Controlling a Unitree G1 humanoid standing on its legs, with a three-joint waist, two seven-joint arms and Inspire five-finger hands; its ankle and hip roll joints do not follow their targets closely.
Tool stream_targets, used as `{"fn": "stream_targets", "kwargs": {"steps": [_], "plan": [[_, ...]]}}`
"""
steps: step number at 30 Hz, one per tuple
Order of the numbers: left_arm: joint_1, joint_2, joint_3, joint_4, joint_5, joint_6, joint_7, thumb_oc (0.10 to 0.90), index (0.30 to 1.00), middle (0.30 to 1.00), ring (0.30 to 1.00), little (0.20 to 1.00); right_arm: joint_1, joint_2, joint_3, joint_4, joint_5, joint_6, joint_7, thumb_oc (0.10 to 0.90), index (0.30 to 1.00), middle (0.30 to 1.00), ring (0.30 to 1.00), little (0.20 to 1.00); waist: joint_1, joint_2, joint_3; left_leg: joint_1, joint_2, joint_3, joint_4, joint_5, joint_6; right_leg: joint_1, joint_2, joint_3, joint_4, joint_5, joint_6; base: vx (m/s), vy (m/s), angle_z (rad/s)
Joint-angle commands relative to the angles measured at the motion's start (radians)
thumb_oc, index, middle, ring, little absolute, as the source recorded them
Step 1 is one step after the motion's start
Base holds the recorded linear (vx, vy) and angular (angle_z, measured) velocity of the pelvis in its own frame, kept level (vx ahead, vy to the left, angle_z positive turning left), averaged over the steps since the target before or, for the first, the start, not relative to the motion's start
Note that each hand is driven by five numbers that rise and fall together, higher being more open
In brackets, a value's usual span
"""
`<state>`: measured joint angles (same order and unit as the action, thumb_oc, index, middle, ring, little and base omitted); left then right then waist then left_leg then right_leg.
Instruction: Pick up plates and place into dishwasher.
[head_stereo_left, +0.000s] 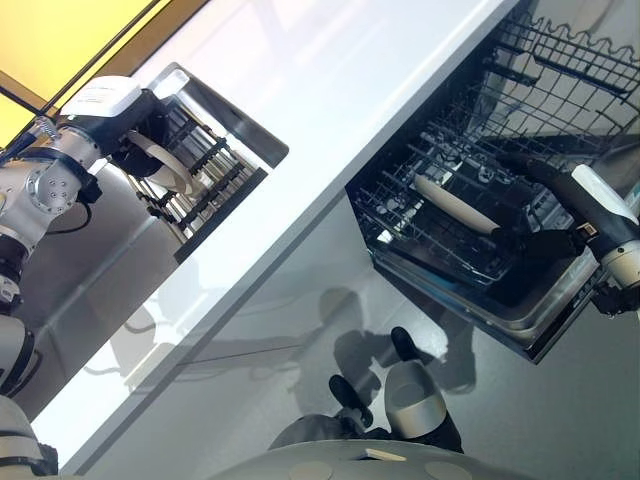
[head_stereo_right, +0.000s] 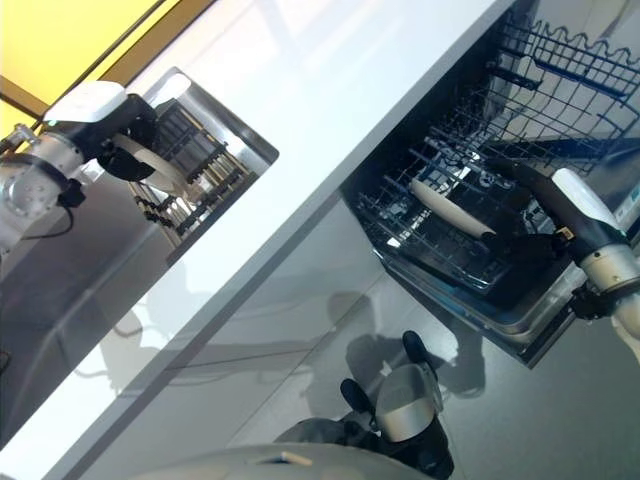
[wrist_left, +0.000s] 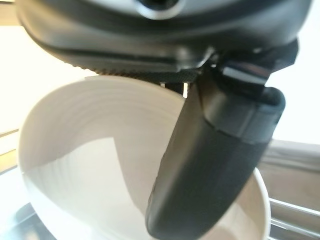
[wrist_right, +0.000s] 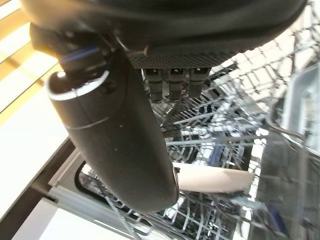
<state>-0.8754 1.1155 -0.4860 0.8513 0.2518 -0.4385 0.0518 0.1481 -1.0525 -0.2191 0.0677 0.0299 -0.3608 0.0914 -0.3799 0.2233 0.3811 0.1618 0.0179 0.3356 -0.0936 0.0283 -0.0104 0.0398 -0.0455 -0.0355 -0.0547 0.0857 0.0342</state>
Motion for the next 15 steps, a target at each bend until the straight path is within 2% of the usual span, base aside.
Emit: {"fn": "stream_targets", "kwargs": {"steps": [1,5,7,10,15], "plan": [[-0.026,0.144,0.129,0.038,-0.175,0.02,0.114,0.1,0.3,0.3,0.3,0.2,-0.015,0.008,-0.089,-0.114,0.042,-0.123,-0.082,0.8,0.9,0.9,0.9,0.9,0.017,-0.087,-0.207,-0.004,-0.03,0.028,0.039,-0.061,-0.015,0.004,0.037,-0.009,0.009,-0.079,0.082,-0.07,0.028,0.12],[-0.013,0.12,0.194,0.006,-0.259,-0.011,0.167,0.1,0.3,0.3,0.3,0.2,-0.024,0.042,-0.085,-0.11,0.042,-0.154,-0.089,0.8,0.9,0.9,0.9,0.9,0.027,-0.11,-0.239,0.003,-0.025,0.015,0.028,-0.061,-0.014,0.013,0.045,-0.005,0.011,-0.084,0.078,-0.07,0.037,0.05],[-0.012,0.118,0.206,-0.002,-0.273,-0.015,0.181,0.1,0.3,0.3,0.3,0.2,-0.027,0.047,-0.083,-0.108,0.042,-0.162,-0.092,0.8,0.9,0.9,0.9,0.9,0.03,-0.119,-0.241,-0.006,-0.02,0.03,0.031,-0.041,-0.012,0.001,0.049,-0.008,0.017,-0.067,0.069,-0.13,-0.026,0.03],[-0.005,0.095,0.237,-0.041,-0.299,-0.035,0.236,0.1,0.3,0.3,0.3,0.2,-0.035,0.064,-0.074,-0.109,0.047,-0.169,-0.099,0.8,0.9,0.9,0.9,0.9,0.039,-0.132,-0.258,-0.003,-0.018,0.02,0.024,-0.041,-0.01,0.004,0.055,-0.005,0.019,-0.069,0.065,-0.08,0.009,0.07],[0.029,0.053,0.268,-0.113,-0.301,-0.146,0.322,0.1,0.3,0.3,0.3,0.2,-0.056,0.09,-0.056,-0.094,0.088,-0.185,-0.092,0.8,0.9,0.9,0.9,0.9,0.056,-0.147,-0.284,0.006,-0.018,0.002,0.016,-0.043,-0.006,0.012,0.062,-0.002,0.023,-0.074,0.062,-0.05,0.051,0.02]]}}
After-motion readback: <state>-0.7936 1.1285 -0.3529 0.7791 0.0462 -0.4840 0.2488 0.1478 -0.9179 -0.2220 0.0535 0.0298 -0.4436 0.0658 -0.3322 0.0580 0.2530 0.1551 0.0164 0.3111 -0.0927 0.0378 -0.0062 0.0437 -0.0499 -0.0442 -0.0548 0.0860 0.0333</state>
